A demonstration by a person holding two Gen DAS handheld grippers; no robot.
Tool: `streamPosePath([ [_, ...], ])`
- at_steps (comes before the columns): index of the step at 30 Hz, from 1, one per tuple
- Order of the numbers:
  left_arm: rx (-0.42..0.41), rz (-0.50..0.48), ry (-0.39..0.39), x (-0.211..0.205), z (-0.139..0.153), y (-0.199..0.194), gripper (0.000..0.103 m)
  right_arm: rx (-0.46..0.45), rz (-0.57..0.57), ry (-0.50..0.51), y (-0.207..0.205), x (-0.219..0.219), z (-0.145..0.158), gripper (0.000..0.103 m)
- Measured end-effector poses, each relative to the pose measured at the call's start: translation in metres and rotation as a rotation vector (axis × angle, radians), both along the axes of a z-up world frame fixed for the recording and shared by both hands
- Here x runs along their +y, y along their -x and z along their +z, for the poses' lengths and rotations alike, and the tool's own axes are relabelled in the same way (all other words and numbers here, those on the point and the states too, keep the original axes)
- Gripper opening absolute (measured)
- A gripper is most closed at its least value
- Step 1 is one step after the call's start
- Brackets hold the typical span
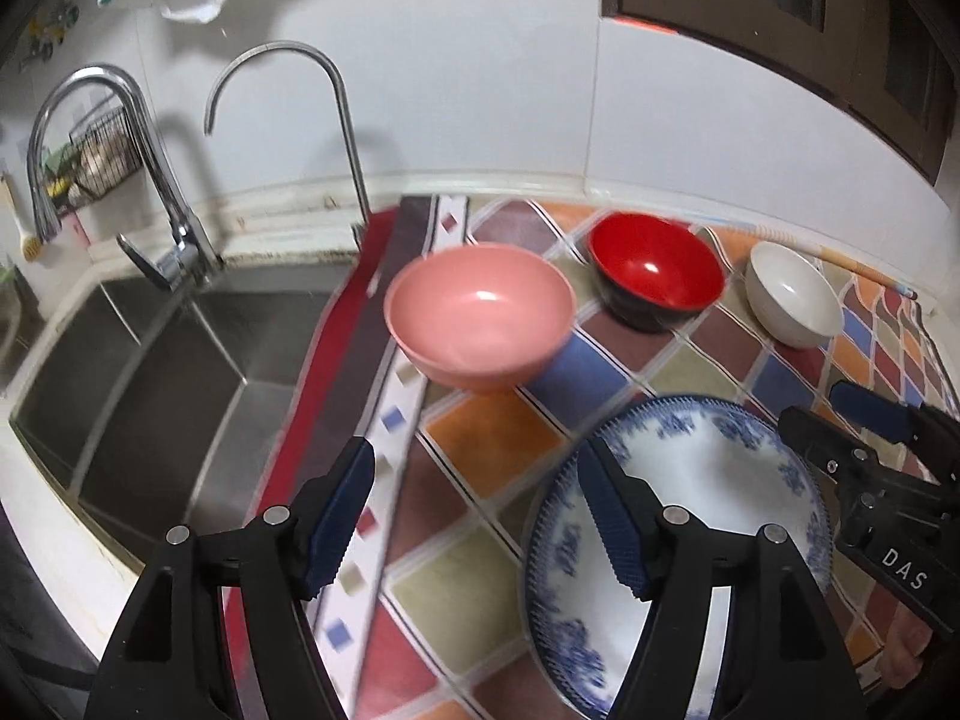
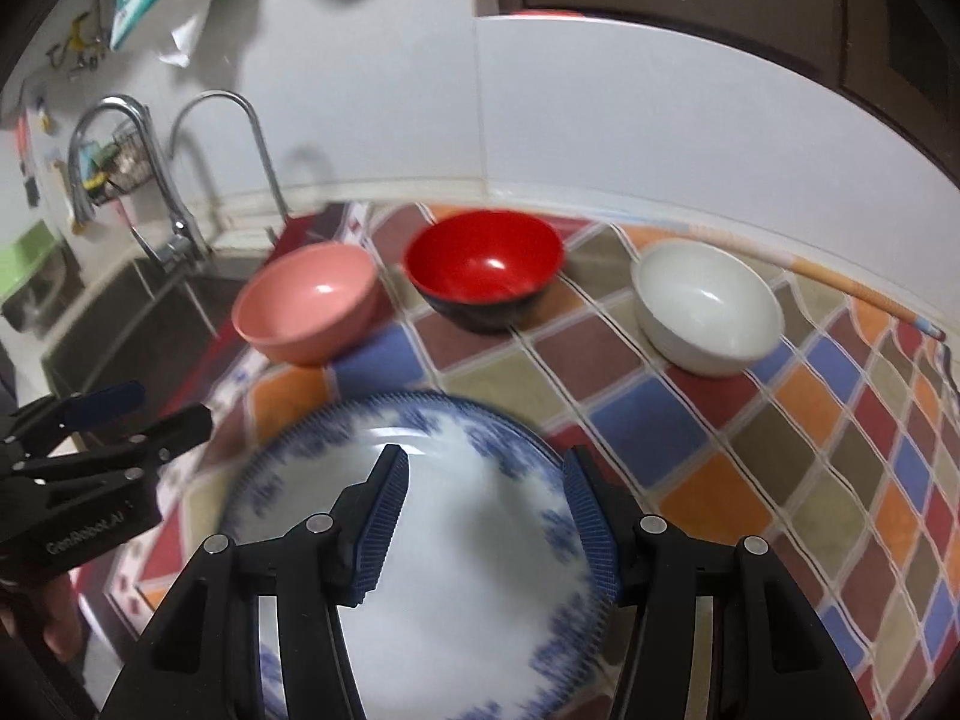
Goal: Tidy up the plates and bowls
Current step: 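Move both tools to the rim of the pink bowl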
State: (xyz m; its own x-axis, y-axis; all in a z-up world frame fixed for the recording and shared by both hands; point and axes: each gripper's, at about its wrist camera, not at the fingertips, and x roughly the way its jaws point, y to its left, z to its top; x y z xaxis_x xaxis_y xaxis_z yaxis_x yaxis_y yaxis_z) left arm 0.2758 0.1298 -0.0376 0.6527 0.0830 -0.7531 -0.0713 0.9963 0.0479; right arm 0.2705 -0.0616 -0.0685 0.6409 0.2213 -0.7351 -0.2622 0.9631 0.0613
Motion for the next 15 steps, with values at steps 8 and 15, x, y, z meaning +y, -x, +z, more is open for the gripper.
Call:
streamPosePath([
  [8, -0.050, 0.007, -0.048, 0.028, 0.014, -0.021, 0.070, -0.042, 0.065, -0.018, -0.026, 0.033, 0.015, 0.055],
  [15, -0.029, 0.005, -0.037, 0.052, 0.003, -0.052, 0.069, -0.036, 0.113, -0.025, -0.053, 0.062, 0.017, 0.055],
])
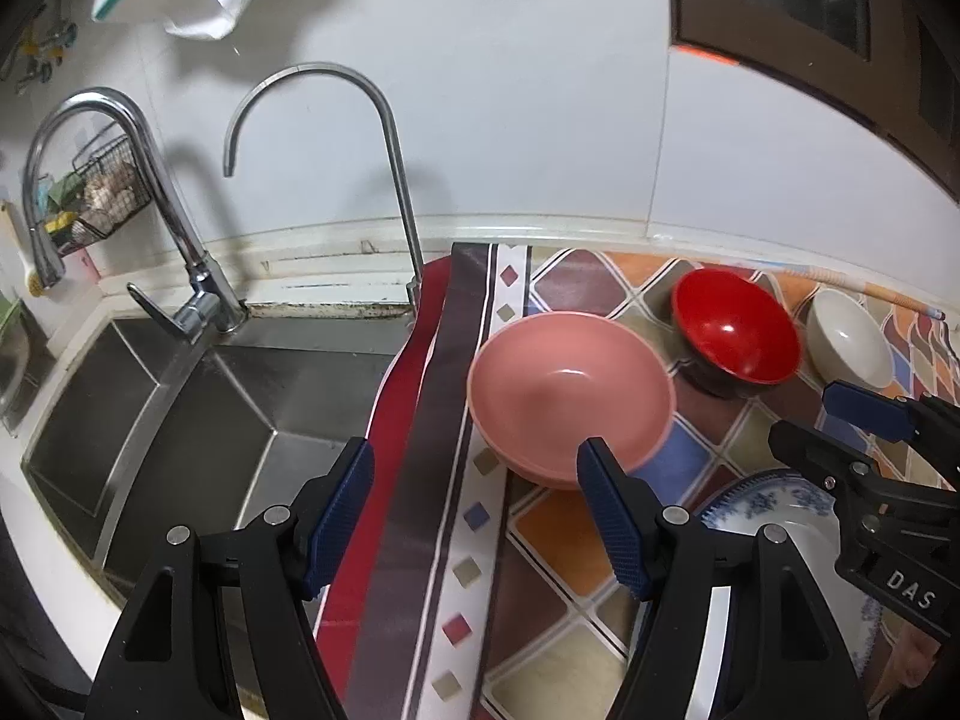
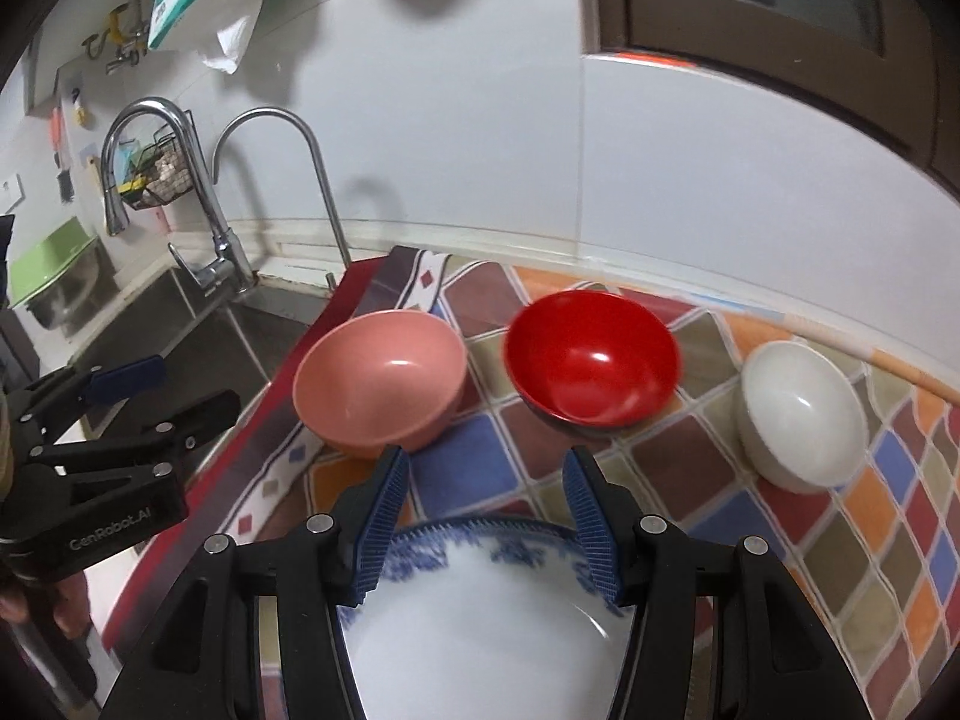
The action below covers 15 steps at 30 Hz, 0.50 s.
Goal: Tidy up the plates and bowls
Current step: 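Move both tools to the rim of the pink bowl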
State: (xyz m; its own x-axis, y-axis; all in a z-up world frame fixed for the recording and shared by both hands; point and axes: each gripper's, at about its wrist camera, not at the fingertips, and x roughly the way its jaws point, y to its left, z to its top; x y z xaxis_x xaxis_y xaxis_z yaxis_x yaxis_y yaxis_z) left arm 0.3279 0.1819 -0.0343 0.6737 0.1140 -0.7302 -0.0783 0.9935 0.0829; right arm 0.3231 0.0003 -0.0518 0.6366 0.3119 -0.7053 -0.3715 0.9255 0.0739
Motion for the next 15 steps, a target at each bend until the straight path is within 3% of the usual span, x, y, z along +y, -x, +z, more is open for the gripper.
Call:
streamPosePath([
  [4, 0.019, 0.001, -0.005, 0.011, -0.012, -0.017, 0.069, 0.024, -0.003, -0.021, -0.014, 0.014, -0.007, 0.055],
  [15, 0.089, 0.008, 0.034, 0.028, -0.048, -0.063, 0.054, 0.091, 0.004, -0.012, -0.058, 0.045, -0.037, 0.052],
])
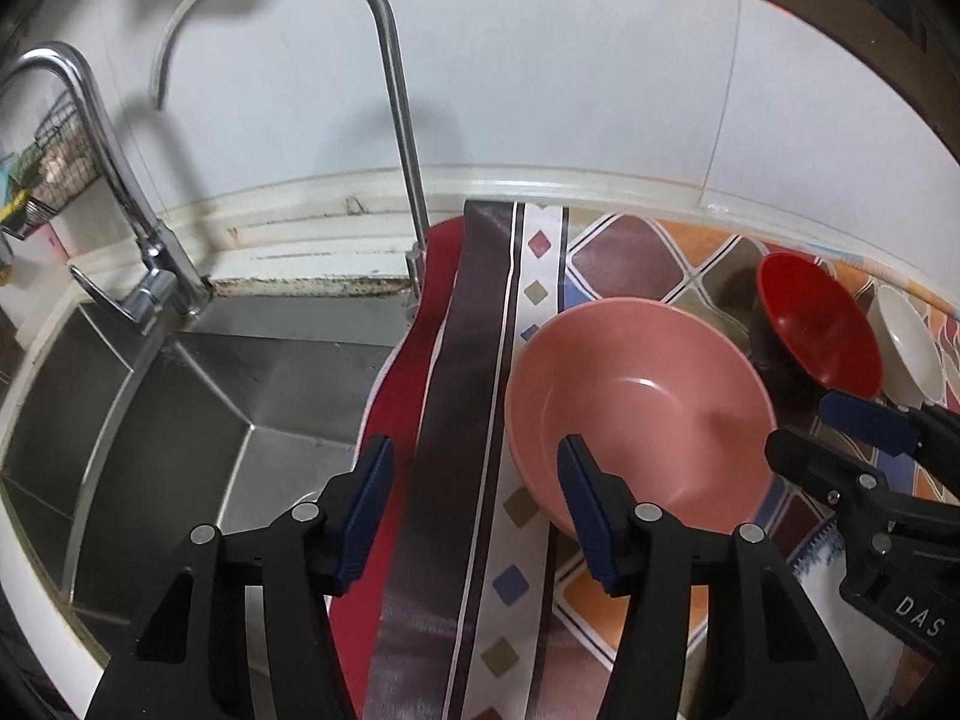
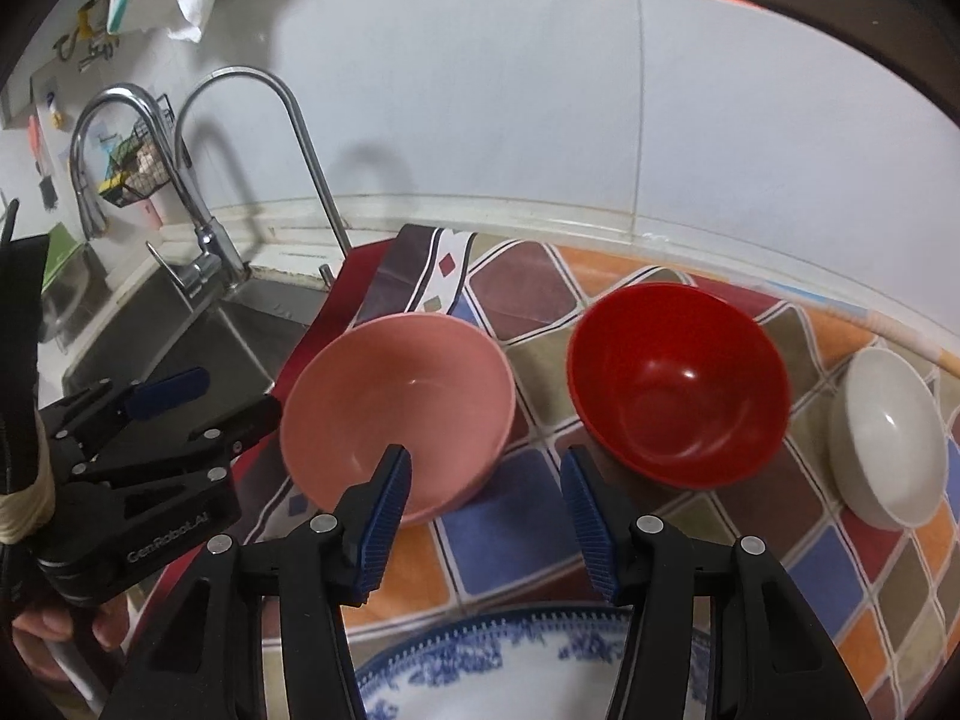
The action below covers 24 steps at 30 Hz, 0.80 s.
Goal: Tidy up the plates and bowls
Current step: 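Move both tools to the rim of the pink bowl, then grip the pink bowl rim with the left tool while the right tool grips it too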
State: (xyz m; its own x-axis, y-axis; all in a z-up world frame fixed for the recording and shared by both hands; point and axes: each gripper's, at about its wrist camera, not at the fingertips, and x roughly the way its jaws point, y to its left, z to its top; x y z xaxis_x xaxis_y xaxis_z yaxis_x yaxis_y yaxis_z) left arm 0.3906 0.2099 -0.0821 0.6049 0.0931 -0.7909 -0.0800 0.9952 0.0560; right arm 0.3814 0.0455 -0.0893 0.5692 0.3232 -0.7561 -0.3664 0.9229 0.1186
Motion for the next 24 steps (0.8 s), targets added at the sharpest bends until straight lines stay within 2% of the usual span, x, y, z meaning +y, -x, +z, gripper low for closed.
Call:
streamPosePath([
  [7, 0.065, -0.010, 0.036, 0.002, -0.023, -0.020, 0.040, 0.077, 0.001, -0.016, -0.021, 0.006, -0.023, 0.041],
  [12, 0.087, -0.018, 0.070, 0.001, -0.031, -0.028, 0.035, 0.110, 0.002, -0.020, -0.030, 0.009, -0.033, 0.033],
  [19, 0.130, -0.025, 0.125, 0.000, -0.041, -0.035, 0.015, 0.119, 0.012, -0.020, -0.037, 0.013, -0.037, 0.023],
  [24, 0.136, -0.013, 0.137, 0.000, -0.040, -0.032, 0.014, 0.112, 0.016, -0.007, -0.042, 0.015, -0.036, 0.016],
])
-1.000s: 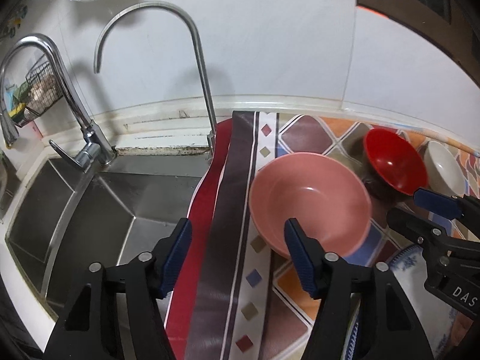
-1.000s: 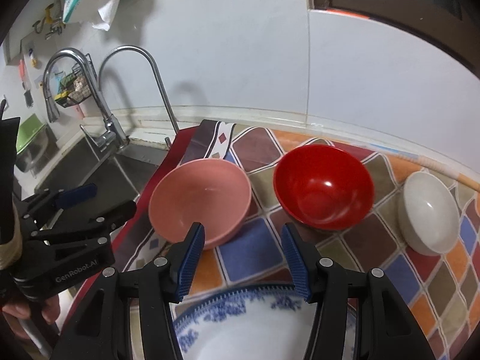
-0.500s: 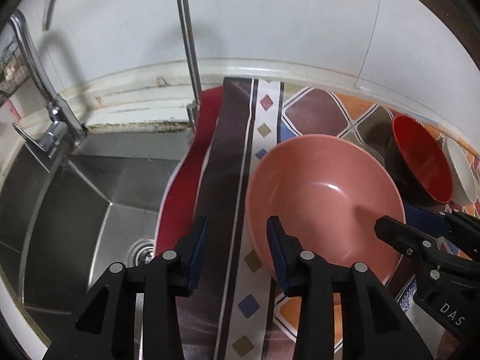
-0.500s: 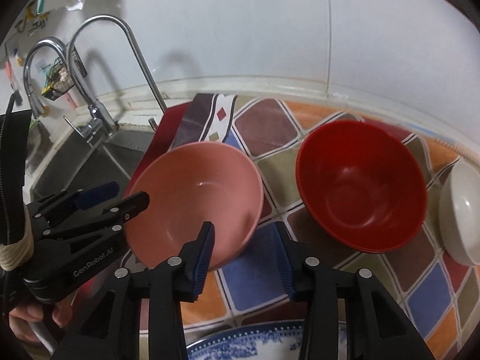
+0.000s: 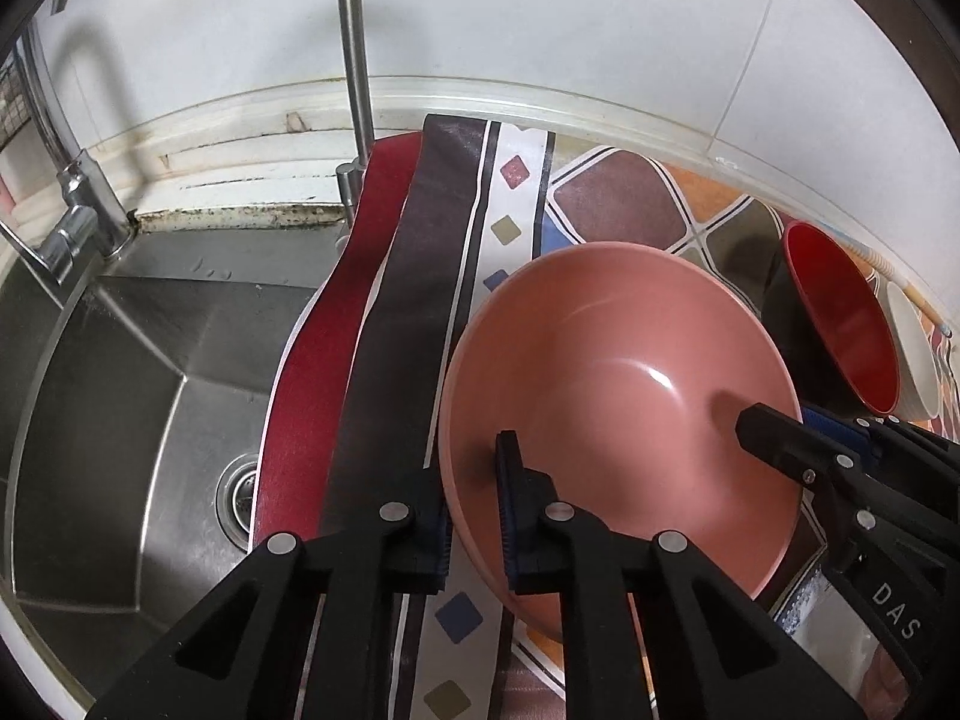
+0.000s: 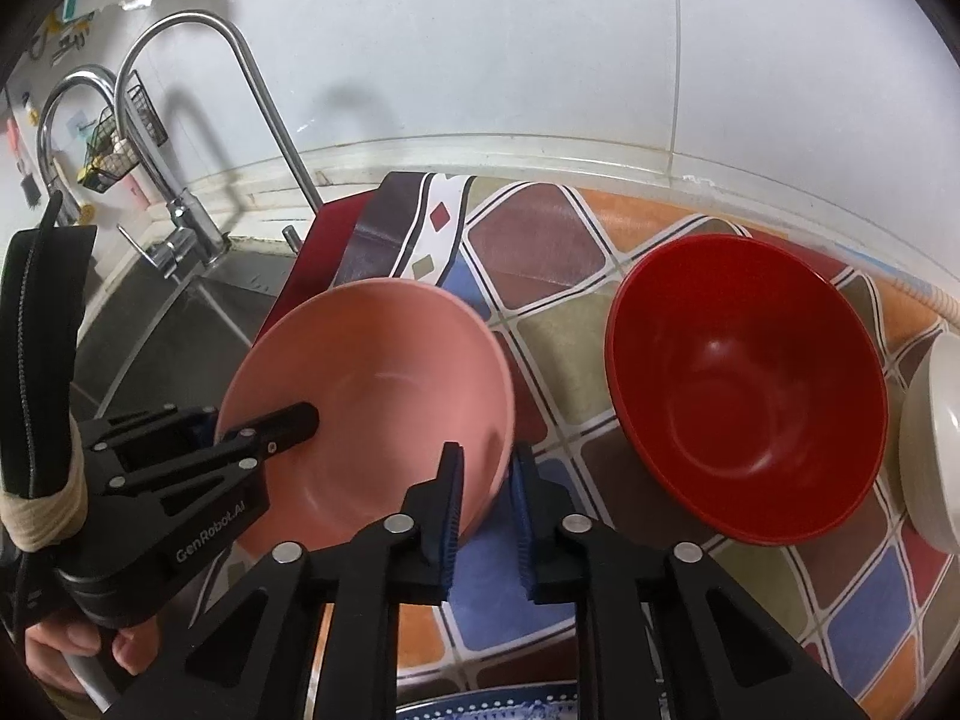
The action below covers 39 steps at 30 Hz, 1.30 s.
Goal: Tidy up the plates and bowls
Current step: 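Grip the pink bowl rim with the left tool while the right tool grips it too, then carry the pink bowl with both tools across the cloth past the plate stack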
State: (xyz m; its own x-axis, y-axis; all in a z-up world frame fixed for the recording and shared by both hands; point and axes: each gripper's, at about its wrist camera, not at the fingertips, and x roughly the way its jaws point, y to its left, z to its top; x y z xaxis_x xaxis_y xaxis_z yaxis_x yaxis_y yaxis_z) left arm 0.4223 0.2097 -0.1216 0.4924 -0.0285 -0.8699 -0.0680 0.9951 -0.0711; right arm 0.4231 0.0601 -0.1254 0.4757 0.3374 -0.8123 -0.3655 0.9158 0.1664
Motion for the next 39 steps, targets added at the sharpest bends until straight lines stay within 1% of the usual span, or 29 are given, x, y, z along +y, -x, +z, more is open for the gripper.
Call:
streamPosePath([
  [4, -0.012, -0.003, -0.004, -0.003, 0.008, 0.006, 0.014, 0.003, -0.003, -0.009, 0.000, -0.001, 0.002, 0.014],
  [9, -0.044, -0.020, 0.002, -0.011, 0.025, 0.019, 0.014, -0.003, -0.006, -0.028, 0.007, -0.007, 0.013, 0.014],
  [17, -0.102, -0.081, 0.023, -0.043, 0.056, 0.043, 0.016, -0.026, -0.029, -0.058, 0.025, -0.032, 0.034, 0.014],
  [21, -0.131, -0.126, 0.033, -0.065, 0.069, 0.056, 0.017, -0.057, -0.056, -0.070, 0.041, -0.053, 0.050, 0.014],
  [23, -0.138, -0.150, 0.050, -0.076, 0.074, 0.062, 0.017, -0.067, -0.078, -0.081, 0.047, -0.063, 0.058, 0.014],
  [26, -0.132, -0.188, 0.096, -0.090, 0.079, 0.069, 0.017, -0.090, -0.112, -0.086, 0.058, -0.082, 0.070, 0.014],
  [30, -0.151, -0.231, 0.091, -0.114, 0.088, 0.079, 0.017, -0.117, -0.168, -0.089, 0.069, -0.106, 0.084, 0.014],
  [34, -0.162, -0.267, 0.114, -0.139, 0.094, 0.088, 0.017, -0.125, -0.200, -0.087, 0.082, -0.127, 0.090, 0.014],
  [39, -0.166, -0.321, 0.144, -0.174, 0.096, 0.099, 0.017, -0.124, -0.268, -0.100, 0.102, -0.163, 0.094, 0.014],
])
